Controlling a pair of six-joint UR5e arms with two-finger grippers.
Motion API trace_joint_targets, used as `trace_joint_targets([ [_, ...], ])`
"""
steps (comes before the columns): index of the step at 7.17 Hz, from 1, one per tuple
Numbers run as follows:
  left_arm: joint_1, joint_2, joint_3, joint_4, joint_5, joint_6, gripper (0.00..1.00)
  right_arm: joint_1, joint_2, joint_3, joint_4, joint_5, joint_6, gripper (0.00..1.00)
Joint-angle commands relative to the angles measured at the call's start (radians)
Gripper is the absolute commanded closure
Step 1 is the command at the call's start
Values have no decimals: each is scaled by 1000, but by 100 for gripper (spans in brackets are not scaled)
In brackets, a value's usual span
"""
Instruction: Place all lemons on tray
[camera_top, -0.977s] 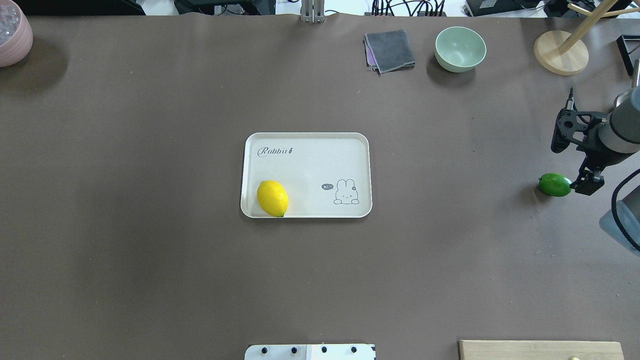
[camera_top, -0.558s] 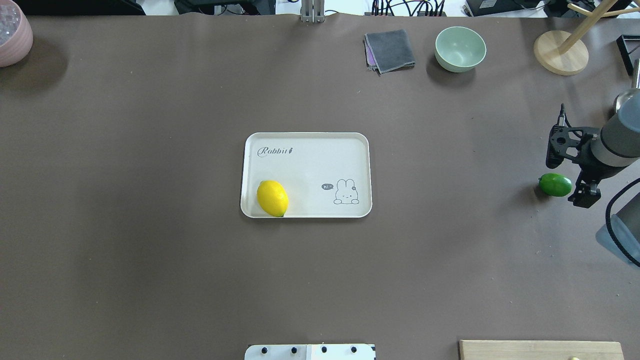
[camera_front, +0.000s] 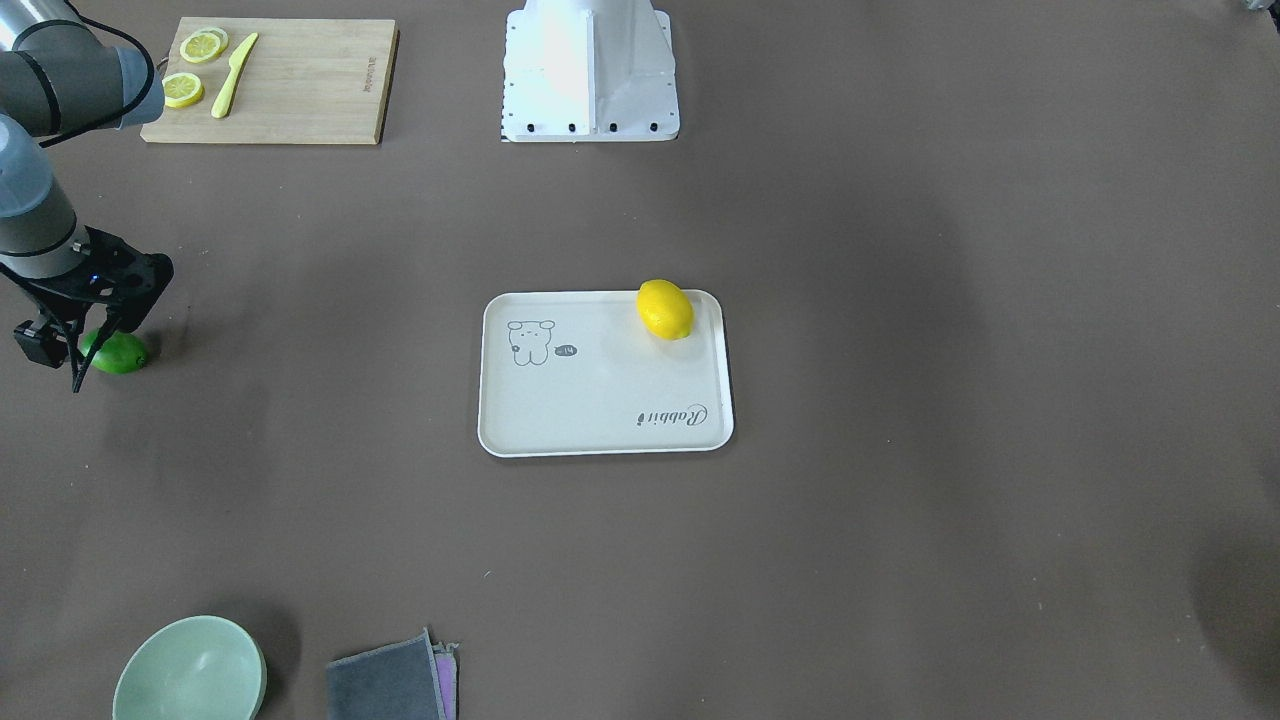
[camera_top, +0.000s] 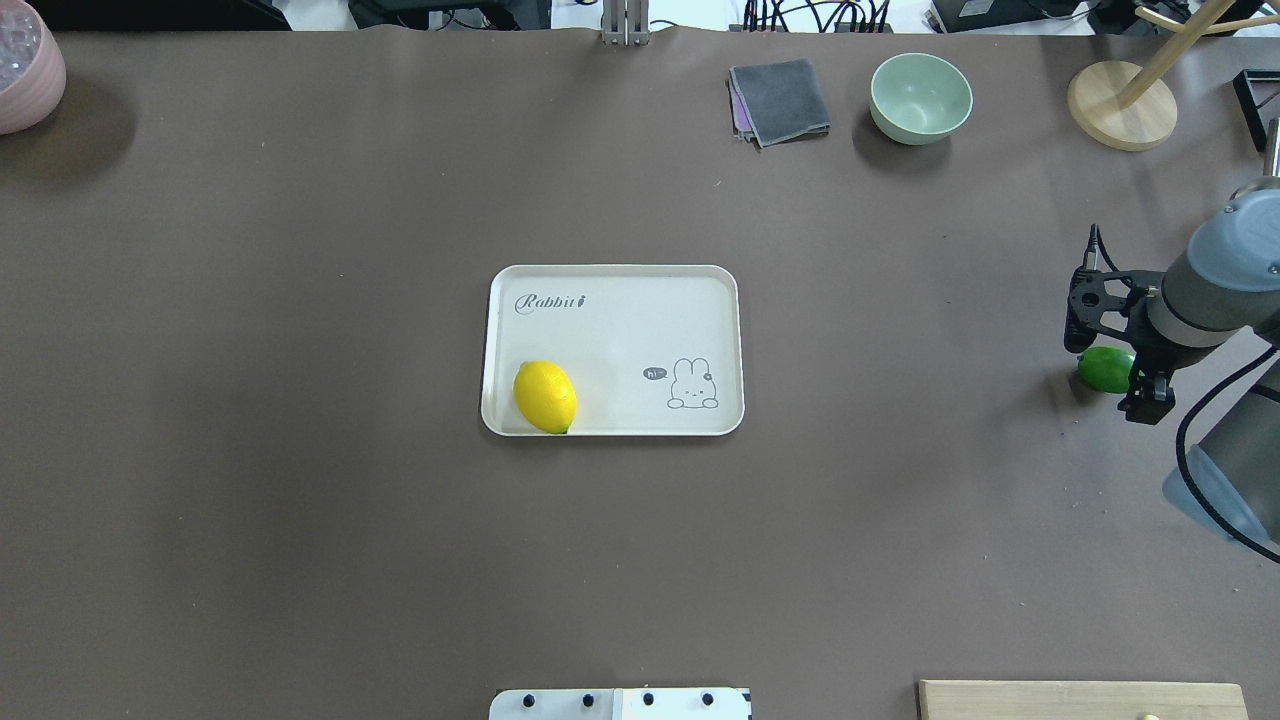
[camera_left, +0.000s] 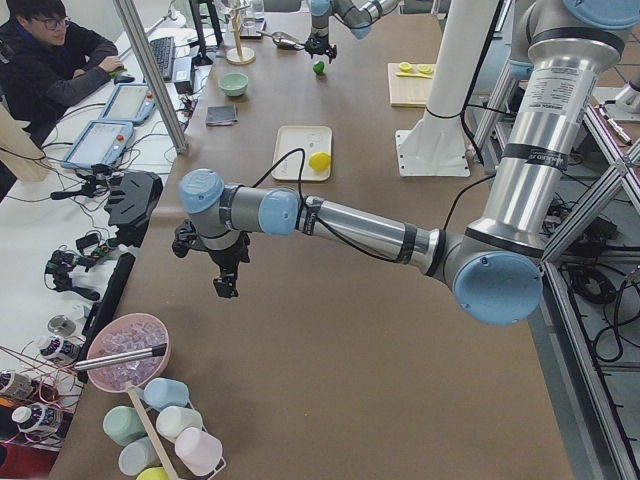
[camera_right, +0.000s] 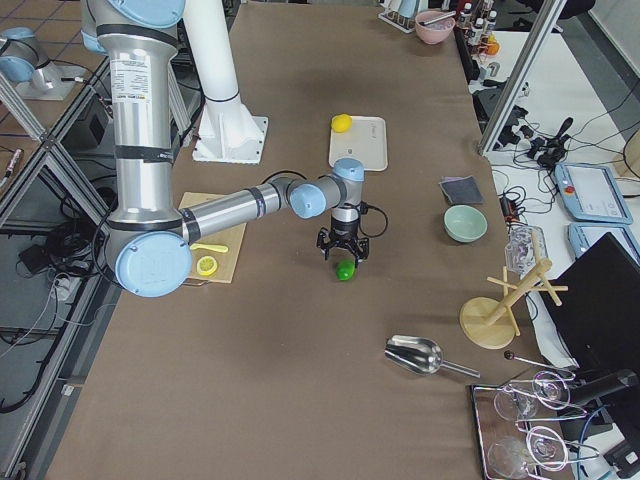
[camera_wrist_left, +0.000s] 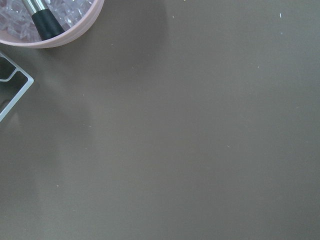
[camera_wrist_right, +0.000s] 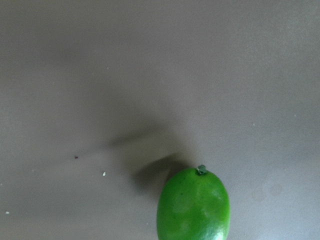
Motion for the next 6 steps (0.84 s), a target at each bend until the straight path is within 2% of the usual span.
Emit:
trace_joint_targets([
  [1, 0, 0, 0, 0, 0, 0, 2, -3, 32, -28, 1, -9, 1, 1],
  [6, 2, 0, -2, 0, 0, 0, 2, -4, 46, -59, 1, -58, -8, 3],
])
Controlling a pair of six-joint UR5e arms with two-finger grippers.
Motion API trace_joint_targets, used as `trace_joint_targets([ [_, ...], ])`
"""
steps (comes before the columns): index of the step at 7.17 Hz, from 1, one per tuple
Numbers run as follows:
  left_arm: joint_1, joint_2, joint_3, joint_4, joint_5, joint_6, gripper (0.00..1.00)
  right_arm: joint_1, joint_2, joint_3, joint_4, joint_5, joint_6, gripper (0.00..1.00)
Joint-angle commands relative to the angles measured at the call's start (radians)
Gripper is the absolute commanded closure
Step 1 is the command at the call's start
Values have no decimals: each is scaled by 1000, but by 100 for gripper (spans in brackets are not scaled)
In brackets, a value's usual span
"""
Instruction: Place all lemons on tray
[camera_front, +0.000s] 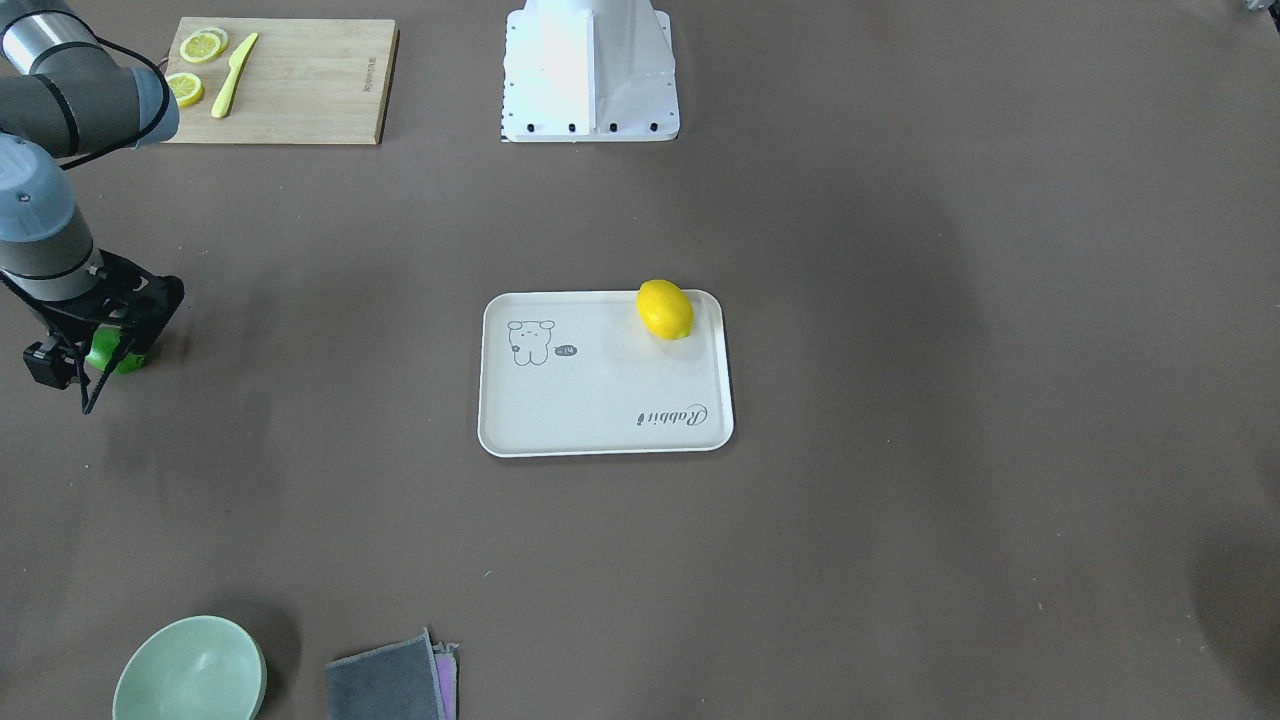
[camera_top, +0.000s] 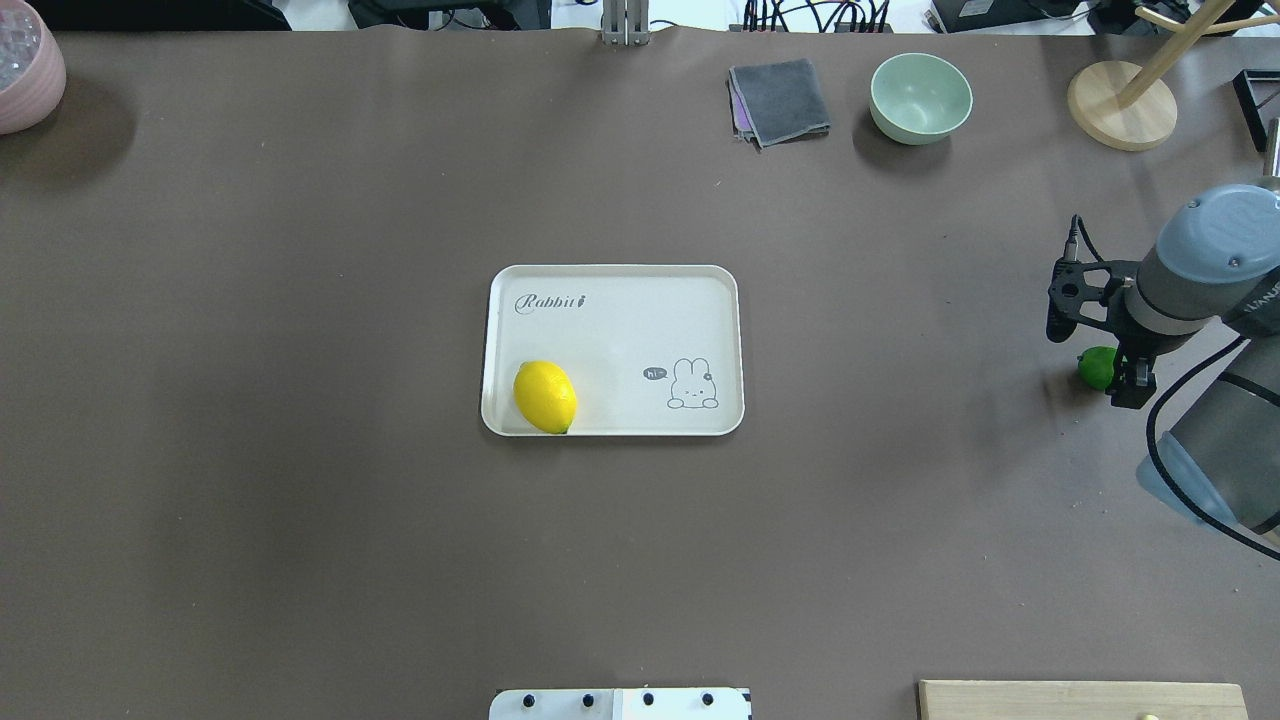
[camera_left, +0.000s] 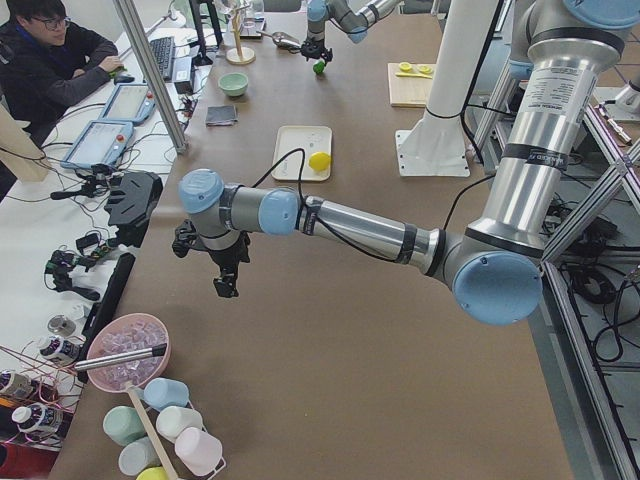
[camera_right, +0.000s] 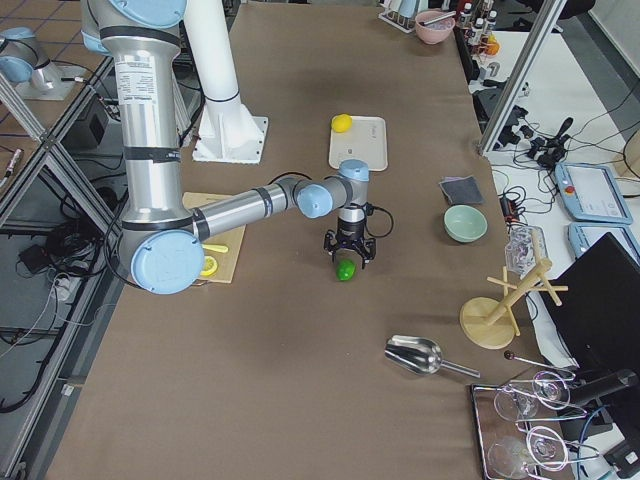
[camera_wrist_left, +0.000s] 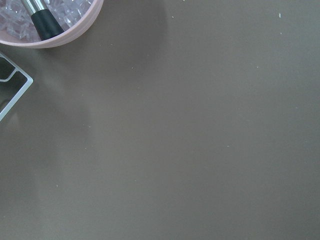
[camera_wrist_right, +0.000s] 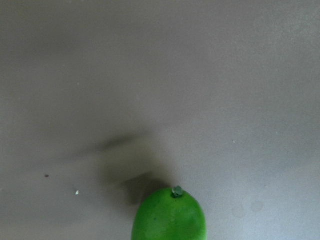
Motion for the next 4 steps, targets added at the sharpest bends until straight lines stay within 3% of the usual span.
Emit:
trace_joint_targets([
  [1, 0, 0, -1, 0, 0, 0, 2, -5, 2, -12, 0, -30, 0, 5],
  [4, 2, 0, 0, 0, 0, 0, 2, -13, 15, -42, 3, -48, 5, 7],
])
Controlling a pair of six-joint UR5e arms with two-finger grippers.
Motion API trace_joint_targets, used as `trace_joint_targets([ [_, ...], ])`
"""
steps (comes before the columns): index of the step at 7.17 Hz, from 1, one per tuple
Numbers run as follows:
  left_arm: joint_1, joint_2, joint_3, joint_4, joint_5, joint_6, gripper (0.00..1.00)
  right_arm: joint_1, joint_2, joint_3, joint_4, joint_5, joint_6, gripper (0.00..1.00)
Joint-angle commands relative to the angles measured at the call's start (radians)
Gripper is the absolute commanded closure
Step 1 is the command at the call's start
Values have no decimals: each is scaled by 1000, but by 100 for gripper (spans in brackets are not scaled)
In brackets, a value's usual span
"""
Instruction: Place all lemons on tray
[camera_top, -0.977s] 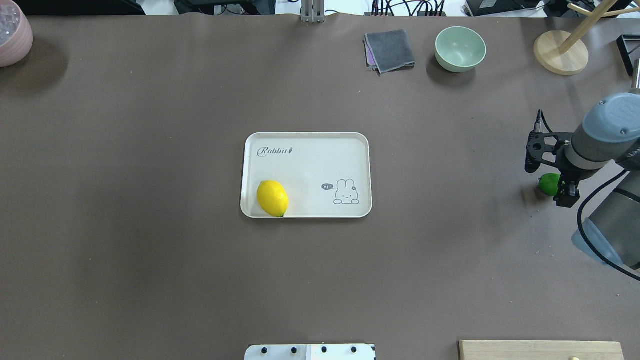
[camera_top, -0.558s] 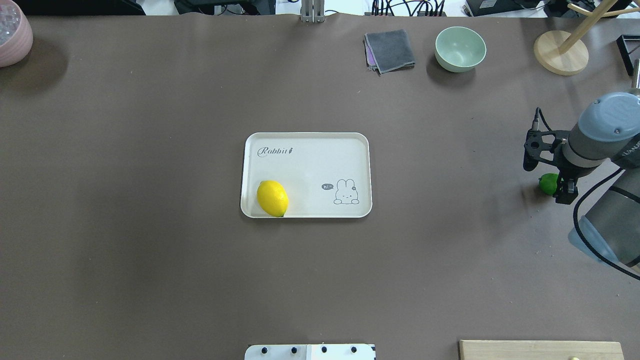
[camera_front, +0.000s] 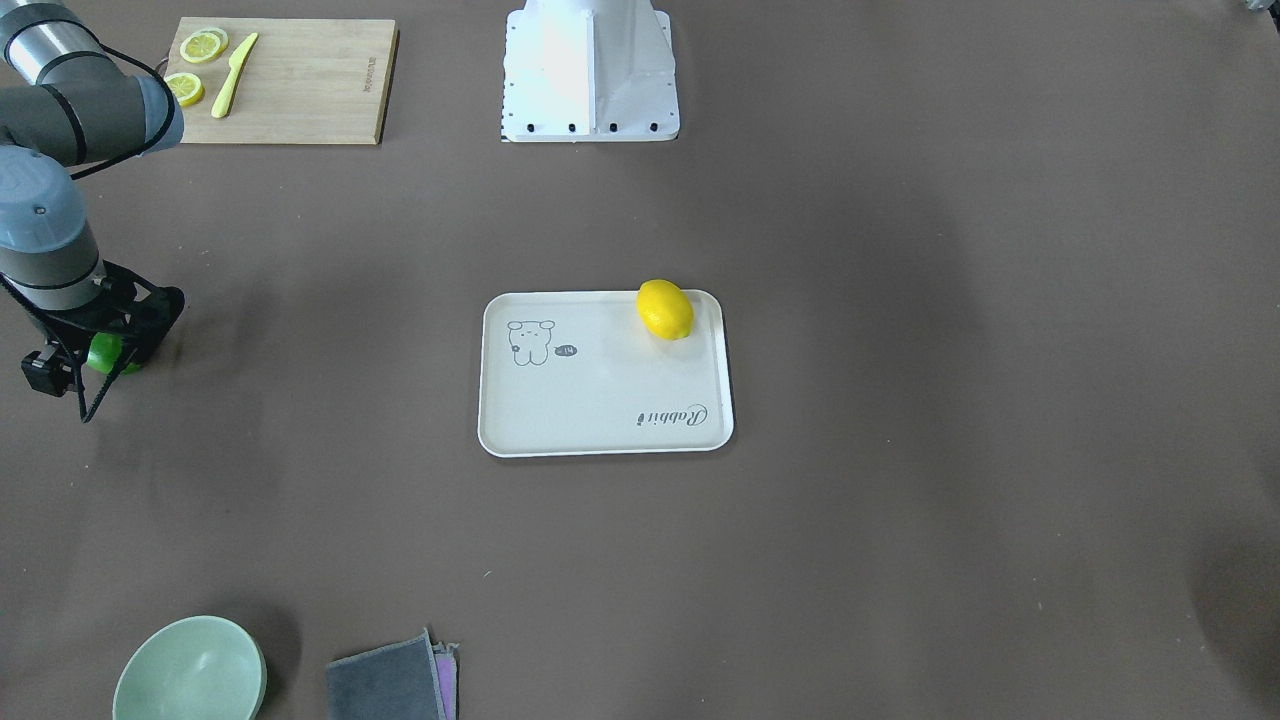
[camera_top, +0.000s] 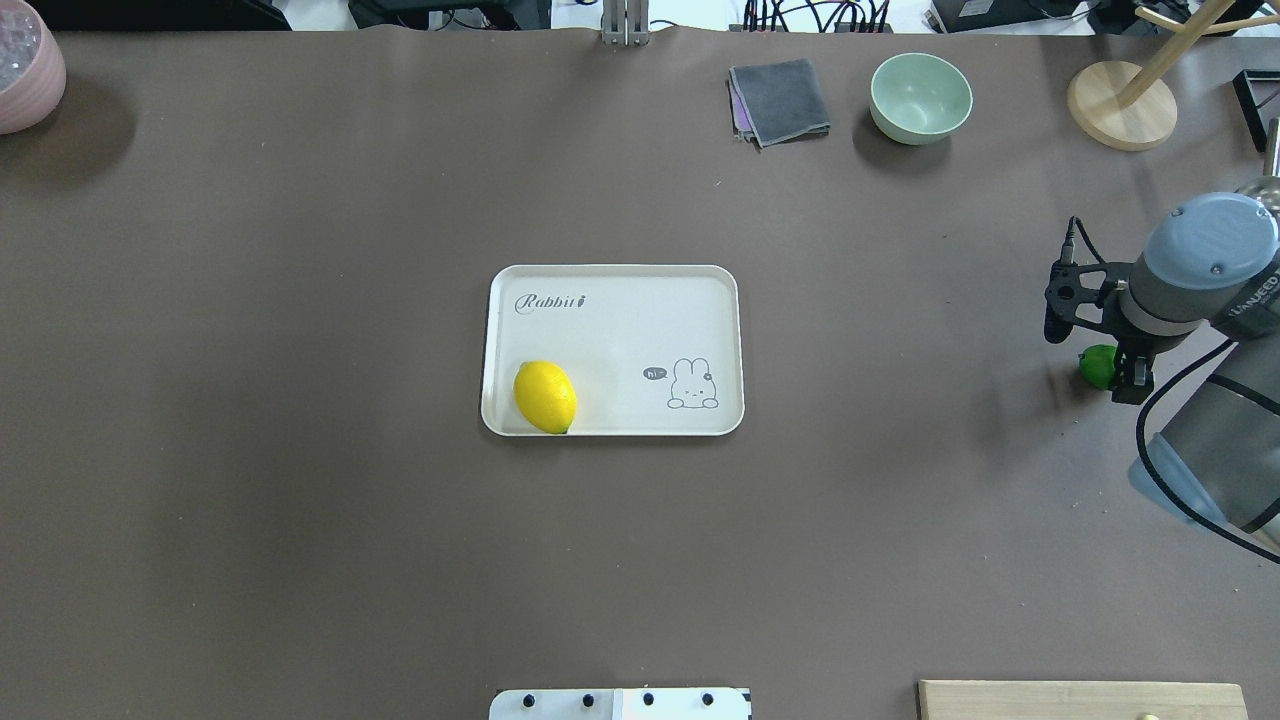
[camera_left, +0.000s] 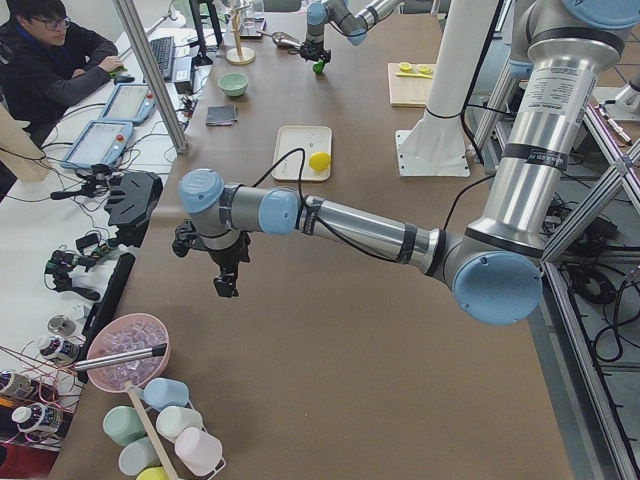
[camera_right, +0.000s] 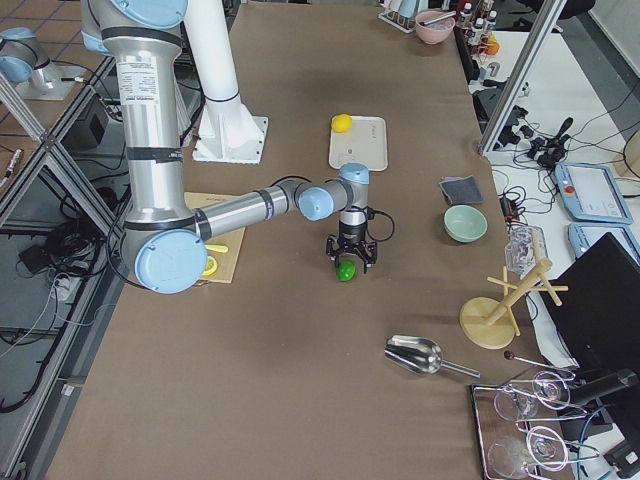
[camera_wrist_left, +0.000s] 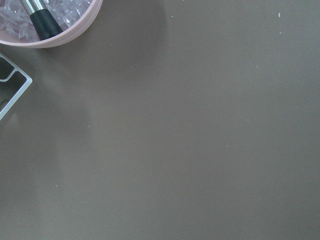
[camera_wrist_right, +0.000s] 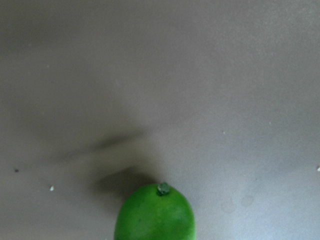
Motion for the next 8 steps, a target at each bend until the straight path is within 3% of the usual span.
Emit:
trace_joint_targets([
  [1, 3, 0, 1, 1, 0, 0, 2, -3, 2, -9, -3, 0, 3, 7],
  [2, 3, 0, 1, -1, 0, 0, 2, -3, -1, -11, -4, 3, 5, 8],
  [3, 3, 0, 1, -1, 0, 0, 2, -5, -6, -11, -4, 3, 8, 22],
  [5, 3, 0, 1, -1, 0, 0, 2, -6, 2, 0, -44, 9, 26, 86],
  [6, 3, 0, 0, 1, 0, 0, 2, -2, 12, 21, -102, 54, 25, 100],
  [8, 3, 0, -3, 1, 0, -2, 2, 58, 200, 37, -418, 151, 26, 100],
])
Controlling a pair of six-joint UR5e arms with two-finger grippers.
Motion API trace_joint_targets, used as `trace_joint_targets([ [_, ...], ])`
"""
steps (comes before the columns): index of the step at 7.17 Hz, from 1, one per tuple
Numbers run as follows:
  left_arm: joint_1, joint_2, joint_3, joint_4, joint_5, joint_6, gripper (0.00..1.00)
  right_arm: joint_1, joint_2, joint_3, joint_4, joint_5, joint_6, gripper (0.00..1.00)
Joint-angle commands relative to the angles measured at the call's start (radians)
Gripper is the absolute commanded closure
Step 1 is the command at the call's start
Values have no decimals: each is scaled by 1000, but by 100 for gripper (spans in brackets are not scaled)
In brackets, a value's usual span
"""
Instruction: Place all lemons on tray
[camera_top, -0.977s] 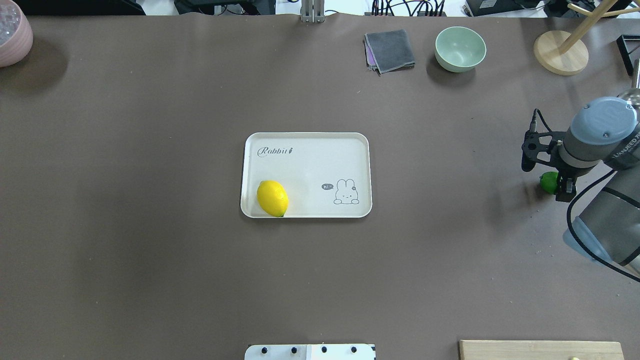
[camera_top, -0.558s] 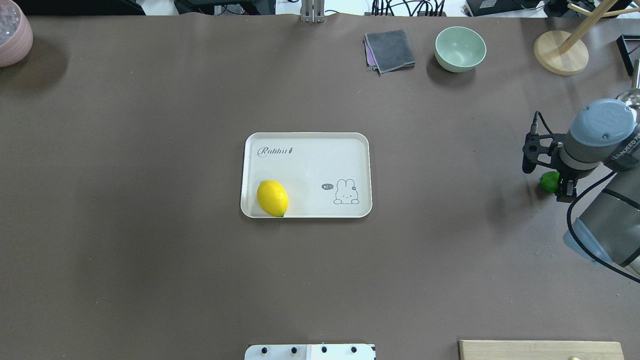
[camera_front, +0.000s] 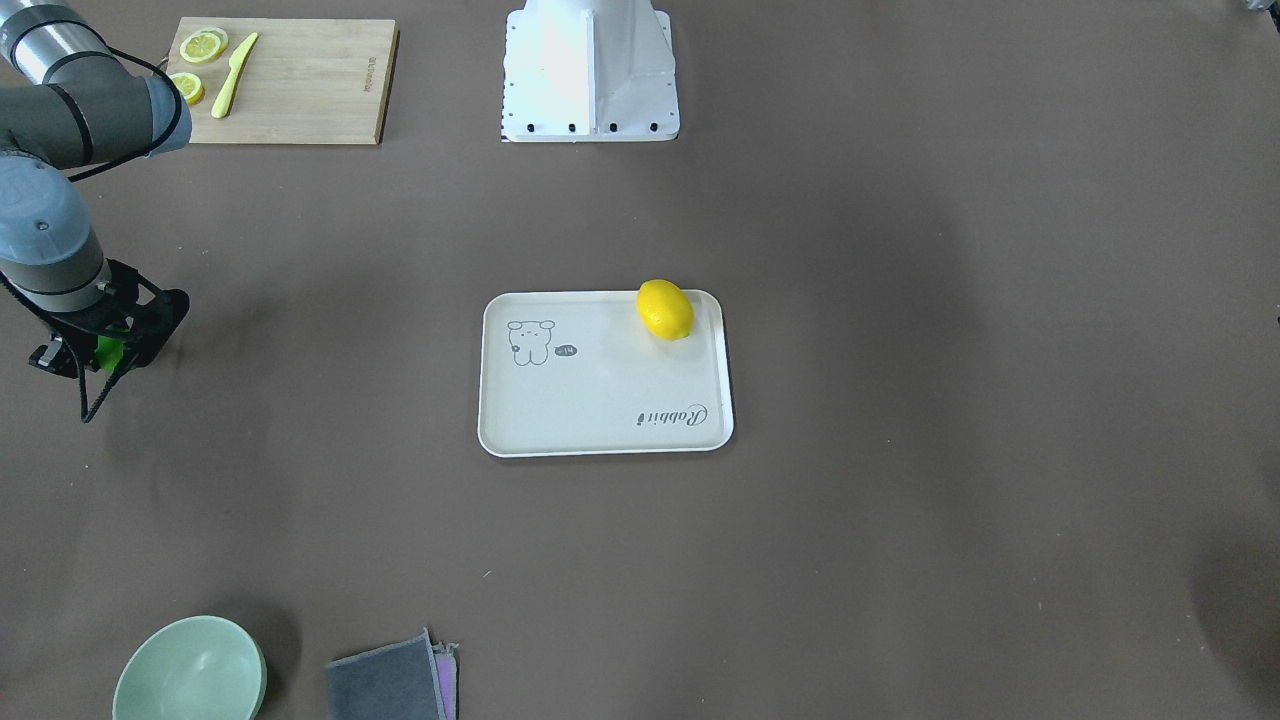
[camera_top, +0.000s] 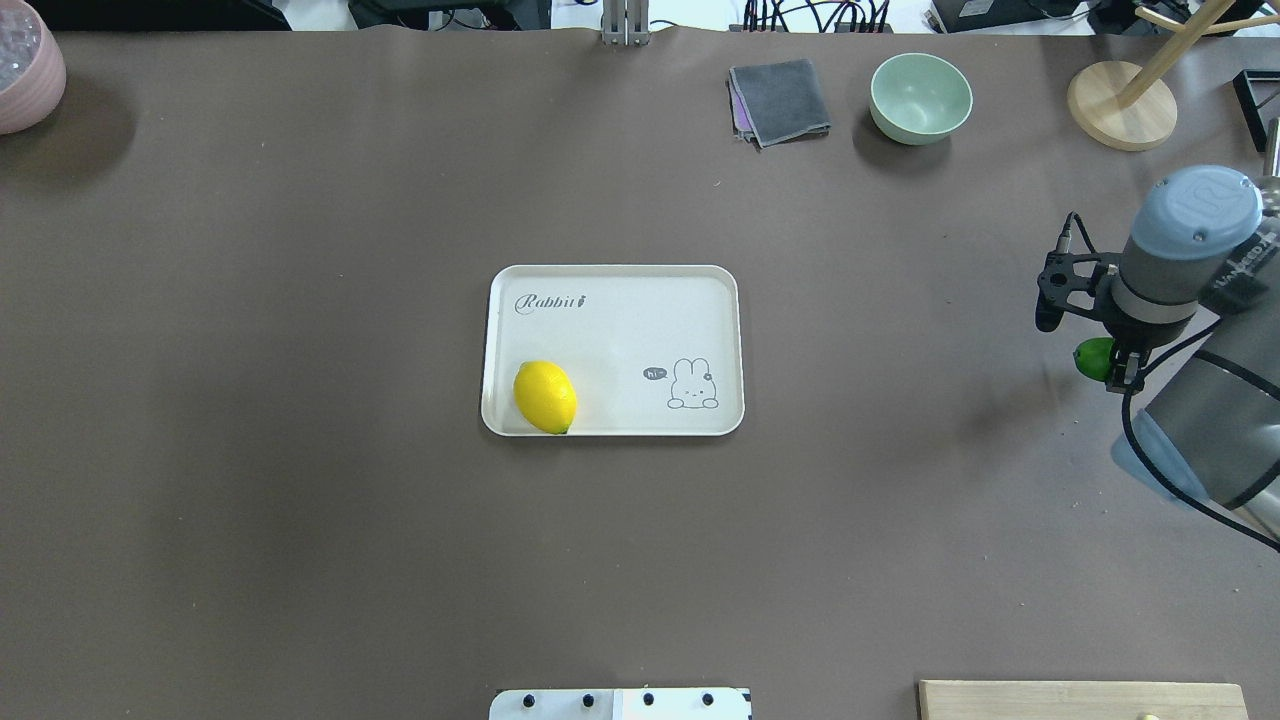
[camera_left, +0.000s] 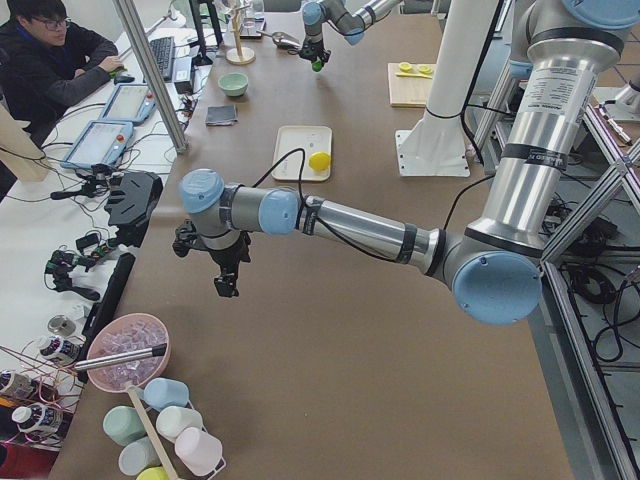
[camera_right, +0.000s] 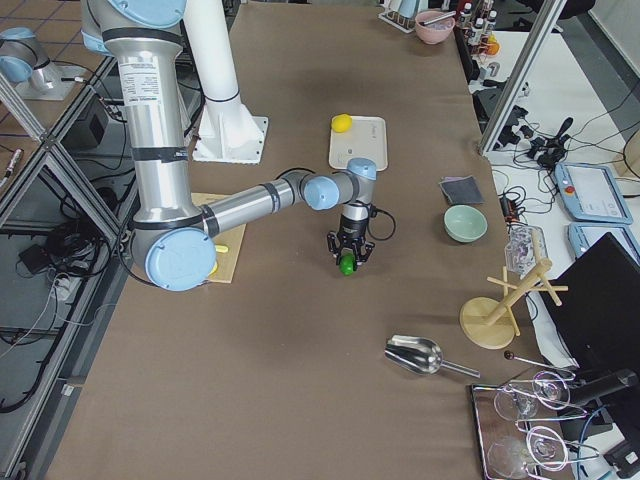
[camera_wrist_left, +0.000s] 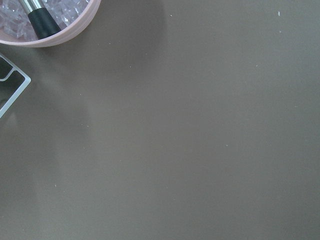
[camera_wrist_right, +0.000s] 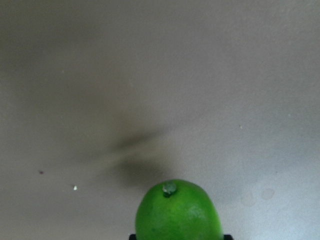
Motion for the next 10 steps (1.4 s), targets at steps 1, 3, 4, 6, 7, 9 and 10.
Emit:
trace_joint_targets([
  [1, 0, 0, -4, 0, 0, -9, 2, 28, 216, 17, -337, 84, 59, 100],
  [3, 0, 0, -4, 0, 0, -13, 2, -18, 275, 71, -355, 169, 415, 100],
  [4, 0, 0, -5, 0, 0, -15, 2, -87, 306, 117, -354, 172, 652, 100],
  [6, 0, -2, -15, 0, 0, -15, 2, -208, 440, 104, -349, 160, 1031, 100],
  [7, 0, -2, -18, 0, 0, -15, 2, -213, 474, 93, -305, 165, 1143, 100],
  [9, 0, 0, -27, 2, 0, -15, 2, -224, 482, 73, -228, 168, 1245, 100],
  [10, 0, -2, -35, 14, 0, -27, 2, -234, 496, 51, -179, 168, 1329, 100],
])
